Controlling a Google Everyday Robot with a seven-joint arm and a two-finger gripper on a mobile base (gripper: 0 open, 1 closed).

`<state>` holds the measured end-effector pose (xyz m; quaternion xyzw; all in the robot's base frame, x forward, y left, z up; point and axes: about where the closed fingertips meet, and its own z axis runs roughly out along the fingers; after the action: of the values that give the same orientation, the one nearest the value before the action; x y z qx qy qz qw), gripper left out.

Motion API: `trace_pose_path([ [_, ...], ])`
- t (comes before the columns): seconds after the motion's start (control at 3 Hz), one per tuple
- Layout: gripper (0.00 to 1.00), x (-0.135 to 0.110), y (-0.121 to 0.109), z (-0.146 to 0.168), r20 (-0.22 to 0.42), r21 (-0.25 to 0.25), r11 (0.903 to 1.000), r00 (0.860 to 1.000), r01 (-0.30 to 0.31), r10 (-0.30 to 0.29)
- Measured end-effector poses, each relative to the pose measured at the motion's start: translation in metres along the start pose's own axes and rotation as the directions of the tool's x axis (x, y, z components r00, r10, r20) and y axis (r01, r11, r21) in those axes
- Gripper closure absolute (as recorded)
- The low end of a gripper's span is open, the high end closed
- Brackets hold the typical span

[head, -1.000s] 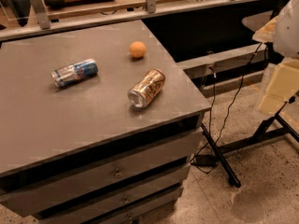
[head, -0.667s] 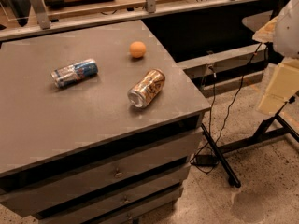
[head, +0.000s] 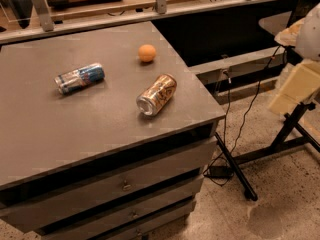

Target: Move orange near redbull can

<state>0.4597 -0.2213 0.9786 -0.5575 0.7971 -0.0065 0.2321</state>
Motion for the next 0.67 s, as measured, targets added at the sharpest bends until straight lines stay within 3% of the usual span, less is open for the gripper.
trace_pose_path([
  [0.33, 0.00, -0.021, -0.036, 0.020, 0.210, 0.024, 0.9902, 0.969, -0.138, 0.130],
  [0.67, 0.00, -0.054, -0.078, 0.031, 0.386, 0.035, 0.9662, 0.895, -0.256, 0.223],
])
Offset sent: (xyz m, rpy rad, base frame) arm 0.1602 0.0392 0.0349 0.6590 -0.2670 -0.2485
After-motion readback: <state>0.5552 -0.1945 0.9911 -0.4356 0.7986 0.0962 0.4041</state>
